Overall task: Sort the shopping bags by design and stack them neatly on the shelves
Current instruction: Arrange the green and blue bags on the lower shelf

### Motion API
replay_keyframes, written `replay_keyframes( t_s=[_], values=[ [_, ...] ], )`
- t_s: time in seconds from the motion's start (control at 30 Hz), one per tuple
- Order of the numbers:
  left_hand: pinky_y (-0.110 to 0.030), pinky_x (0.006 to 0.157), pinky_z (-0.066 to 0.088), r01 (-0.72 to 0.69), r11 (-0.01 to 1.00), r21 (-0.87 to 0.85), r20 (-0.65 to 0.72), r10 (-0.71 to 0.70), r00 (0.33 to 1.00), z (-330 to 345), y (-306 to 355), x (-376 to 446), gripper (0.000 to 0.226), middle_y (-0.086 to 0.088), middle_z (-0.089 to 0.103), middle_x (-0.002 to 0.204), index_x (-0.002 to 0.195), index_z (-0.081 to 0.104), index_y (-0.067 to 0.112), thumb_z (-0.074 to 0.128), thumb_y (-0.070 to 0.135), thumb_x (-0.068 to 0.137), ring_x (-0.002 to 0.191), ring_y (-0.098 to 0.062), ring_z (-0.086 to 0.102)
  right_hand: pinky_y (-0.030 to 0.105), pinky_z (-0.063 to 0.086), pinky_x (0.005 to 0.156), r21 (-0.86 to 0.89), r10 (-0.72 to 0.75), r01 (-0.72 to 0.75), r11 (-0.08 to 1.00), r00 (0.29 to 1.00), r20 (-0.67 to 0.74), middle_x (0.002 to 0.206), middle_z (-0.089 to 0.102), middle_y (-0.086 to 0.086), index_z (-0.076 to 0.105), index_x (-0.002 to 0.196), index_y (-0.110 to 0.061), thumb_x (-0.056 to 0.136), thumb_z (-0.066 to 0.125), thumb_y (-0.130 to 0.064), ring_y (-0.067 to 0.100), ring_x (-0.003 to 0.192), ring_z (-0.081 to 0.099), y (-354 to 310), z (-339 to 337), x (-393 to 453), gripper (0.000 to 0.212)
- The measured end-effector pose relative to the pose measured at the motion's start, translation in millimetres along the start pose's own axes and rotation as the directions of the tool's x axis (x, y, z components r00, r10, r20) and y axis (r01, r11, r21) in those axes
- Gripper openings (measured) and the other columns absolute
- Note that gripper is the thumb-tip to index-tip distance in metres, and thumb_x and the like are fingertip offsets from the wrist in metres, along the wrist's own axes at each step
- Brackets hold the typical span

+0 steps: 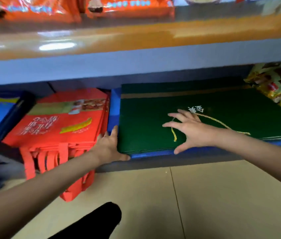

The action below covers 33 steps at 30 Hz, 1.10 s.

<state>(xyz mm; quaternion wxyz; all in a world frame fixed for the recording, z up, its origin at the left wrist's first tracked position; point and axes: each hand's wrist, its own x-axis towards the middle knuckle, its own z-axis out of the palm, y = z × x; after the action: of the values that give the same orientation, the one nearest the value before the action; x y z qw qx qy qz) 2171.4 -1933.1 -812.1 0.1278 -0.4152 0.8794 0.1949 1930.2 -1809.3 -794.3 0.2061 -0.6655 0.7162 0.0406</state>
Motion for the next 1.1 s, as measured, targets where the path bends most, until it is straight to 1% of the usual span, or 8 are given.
replay_keyframes(
  t_s=[0.27, 0.43, 0.53, 0.73, 0.83, 0.9, 1.0, 1.1],
  values=[
    [-0.019, 0.099, 0.02, -0.066, 0.997, -0.042, -0.078, 0.063, 0.995, 4.2, -31.9, -6.9, 0.106, -0.014, 0.049, 0.134, 0.148, 0.009, 0.006, 0.077, 0.037, 0.072, 0.125, -0.028, 0.035, 0.032, 0.024, 0.11, 0.218, -0.122, 0.181, 0.959, 0.958, -0.258, 0.137, 0.041, -0.011, 0.056, 0.114, -0.041, 0.067, 0.075, -0.042, 0.014, 0.131, 0.033, 5.9, -24.1, -9.5, 0.05],
    [-0.026, 0.097, 0.027, -0.066, 0.996, -0.06, -0.104, 0.06, 0.993, 0.0, -32.1, -5.3, 0.105, -0.016, 0.047, 0.137, 0.148, 0.013, 0.007, 0.079, 0.035, 0.07, 0.124, -0.031, 0.038, 0.026, 0.036, 0.104, 0.223, -0.174, 0.298, 0.928, 0.878, -0.445, 0.12, 0.06, -0.002, 0.065, 0.114, -0.022, 0.075, 0.075, -0.016, 0.015, 0.113, 0.056, 0.9, -25.9, -10.4, 0.041],
    [-0.031, 0.09, 0.036, -0.052, 0.998, -0.038, -0.162, 0.045, 0.986, 0.4, -31.3, -12.2, 0.104, -0.02, 0.052, 0.124, 0.149, 0.012, 0.014, 0.077, 0.037, 0.072, 0.114, -0.034, 0.048, 0.029, 0.03, 0.105, 0.106, -0.203, 0.28, 0.954, 0.864, -0.46, 0.129, 0.056, 0.004, 0.063, 0.12, -0.02, 0.078, 0.074, -0.028, 0.023, 0.12, 0.049, 0.3, -11.9, -9.3, 0.044],
    [-0.034, 0.089, 0.037, -0.024, 0.998, -0.05, -0.204, 0.014, 0.979, 6.7, -32.5, -18.4, 0.099, -0.017, 0.053, 0.121, 0.149, 0.014, 0.016, 0.074, 0.042, 0.075, 0.113, -0.033, 0.049, 0.044, -0.002, 0.115, -0.171, -0.179, 0.146, 0.974, 0.963, -0.199, 0.154, 0.018, -0.001, 0.038, 0.141, -0.026, 0.073, 0.068, -0.055, 0.02, 0.143, 0.002, -10.4, 21.6, 8.9, 0.08],
    [-0.031, 0.092, 0.035, -0.026, 0.997, -0.079, -0.188, 0.011, 0.982, 6.7, -33.1, -15.4, 0.098, -0.018, 0.051, 0.125, 0.148, 0.015, 0.014, 0.075, 0.041, 0.075, 0.118, -0.033, 0.046, 0.049, 0.013, 0.116, -0.028, -0.192, 0.192, 0.981, 0.944, -0.267, 0.149, 0.028, 0.001, 0.05, 0.133, -0.026, 0.071, 0.073, -0.049, 0.022, 0.14, 0.013, -7.8, 15.7, 8.1, 0.071],
    [-0.029, 0.096, 0.032, -0.032, 0.992, -0.119, -0.171, 0.011, 0.985, 7.7, -33.9, -13.3, 0.099, -0.019, 0.047, 0.132, 0.148, 0.016, 0.012, 0.076, 0.038, 0.074, 0.124, -0.031, 0.041, 0.046, 0.029, 0.11, 0.072, -0.216, 0.268, 0.961, 0.885, -0.412, 0.139, 0.043, 0.006, 0.06, 0.123, -0.021, 0.073, 0.072, -0.046, 0.024, 0.13, 0.033, -3.2, 5.9, 0.4, 0.058],
    [-0.031, 0.1, 0.034, -0.029, 0.976, -0.217, -0.144, -0.003, 0.99, 8.9, -40.8, -6.9, 0.101, -0.018, 0.046, 0.136, 0.147, 0.019, 0.012, 0.079, 0.038, 0.071, 0.127, -0.03, 0.04, 0.022, 0.033, 0.103, -0.07, -0.283, 0.322, 0.944, 0.687, -0.67, 0.122, 0.058, 0.014, 0.066, 0.112, -0.005, 0.086, 0.06, -0.034, 0.025, 0.111, 0.048, -4.2, -10.7, -2.9, 0.04],
    [-0.029, 0.102, 0.036, -0.063, 0.933, -0.354, -0.181, -0.002, 0.984, 4.3, -45.1, -6.8, 0.101, -0.015, 0.047, 0.139, 0.146, 0.024, 0.012, 0.082, 0.035, 0.067, 0.129, -0.026, 0.044, 0.038, 0.039, 0.102, -0.256, -0.401, 0.317, 0.913, 0.587, -0.704, 0.116, 0.064, 0.015, 0.066, 0.108, 0.005, 0.092, 0.051, -0.018, 0.032, 0.108, 0.053, -14.3, -7.0, -0.8, 0.032]
  ],
)
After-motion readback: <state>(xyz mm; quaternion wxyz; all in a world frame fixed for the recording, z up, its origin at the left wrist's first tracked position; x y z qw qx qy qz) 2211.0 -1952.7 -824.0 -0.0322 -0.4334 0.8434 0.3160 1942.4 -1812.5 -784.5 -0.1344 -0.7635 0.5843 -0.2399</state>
